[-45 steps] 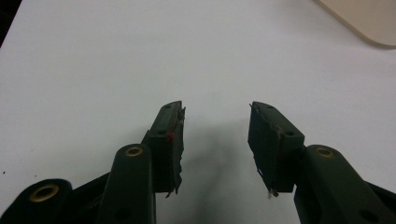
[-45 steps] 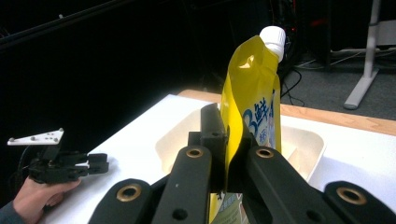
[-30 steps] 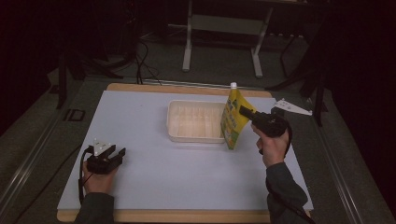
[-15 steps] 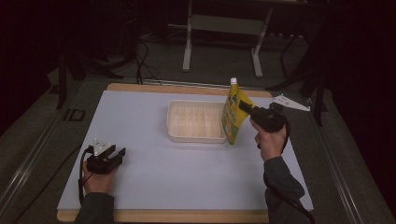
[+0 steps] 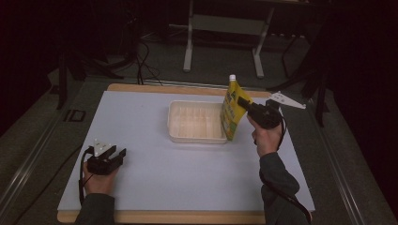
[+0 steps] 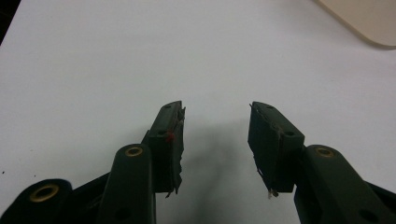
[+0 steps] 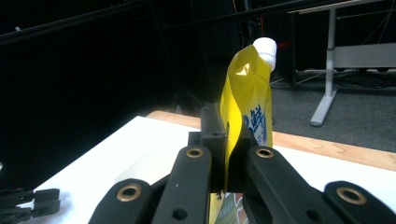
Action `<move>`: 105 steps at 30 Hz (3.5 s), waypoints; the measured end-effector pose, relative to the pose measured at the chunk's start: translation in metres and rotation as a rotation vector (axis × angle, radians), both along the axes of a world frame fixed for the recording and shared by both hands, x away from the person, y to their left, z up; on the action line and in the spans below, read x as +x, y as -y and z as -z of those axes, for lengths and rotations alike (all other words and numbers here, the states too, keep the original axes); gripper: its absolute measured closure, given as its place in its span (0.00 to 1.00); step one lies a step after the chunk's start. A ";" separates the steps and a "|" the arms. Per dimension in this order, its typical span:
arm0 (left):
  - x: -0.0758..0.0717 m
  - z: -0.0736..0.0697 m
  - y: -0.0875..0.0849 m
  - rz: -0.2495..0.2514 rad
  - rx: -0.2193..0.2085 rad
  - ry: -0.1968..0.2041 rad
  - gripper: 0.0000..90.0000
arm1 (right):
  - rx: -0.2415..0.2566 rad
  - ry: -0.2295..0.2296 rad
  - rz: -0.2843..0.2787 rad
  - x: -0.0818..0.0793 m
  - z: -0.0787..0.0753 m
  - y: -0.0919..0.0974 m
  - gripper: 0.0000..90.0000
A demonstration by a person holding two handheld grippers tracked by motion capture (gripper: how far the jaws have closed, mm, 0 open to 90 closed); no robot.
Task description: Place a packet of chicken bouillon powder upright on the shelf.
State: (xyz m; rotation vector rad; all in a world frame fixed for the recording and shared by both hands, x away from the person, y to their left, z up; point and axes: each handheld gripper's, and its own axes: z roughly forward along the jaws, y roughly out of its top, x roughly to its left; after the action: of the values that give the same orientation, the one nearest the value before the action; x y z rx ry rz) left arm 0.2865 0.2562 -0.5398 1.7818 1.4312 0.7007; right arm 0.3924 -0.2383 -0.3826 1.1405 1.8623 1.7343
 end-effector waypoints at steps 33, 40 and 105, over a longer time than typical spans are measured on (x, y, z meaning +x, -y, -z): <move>0.000 0.000 0.000 0.002 0.001 0.000 0.61 | -0.033 -0.007 0.104 0.012 0.019 -0.016 1.00; 0.000 0.000 0.000 0.001 0.000 -0.002 0.60 | -0.102 -0.039 0.115 0.015 0.023 -0.024 1.00; 0.001 0.000 0.000 -0.015 0.000 -0.005 0.59 | -0.502 -0.262 -0.042 -0.039 0.028 -0.020 0.34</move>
State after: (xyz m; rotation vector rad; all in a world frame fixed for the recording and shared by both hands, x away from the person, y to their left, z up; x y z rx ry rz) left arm 0.2870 0.2563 -0.5401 1.7753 1.4491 0.7048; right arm 0.3532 -0.2182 -0.4109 1.1609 2.3112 1.0698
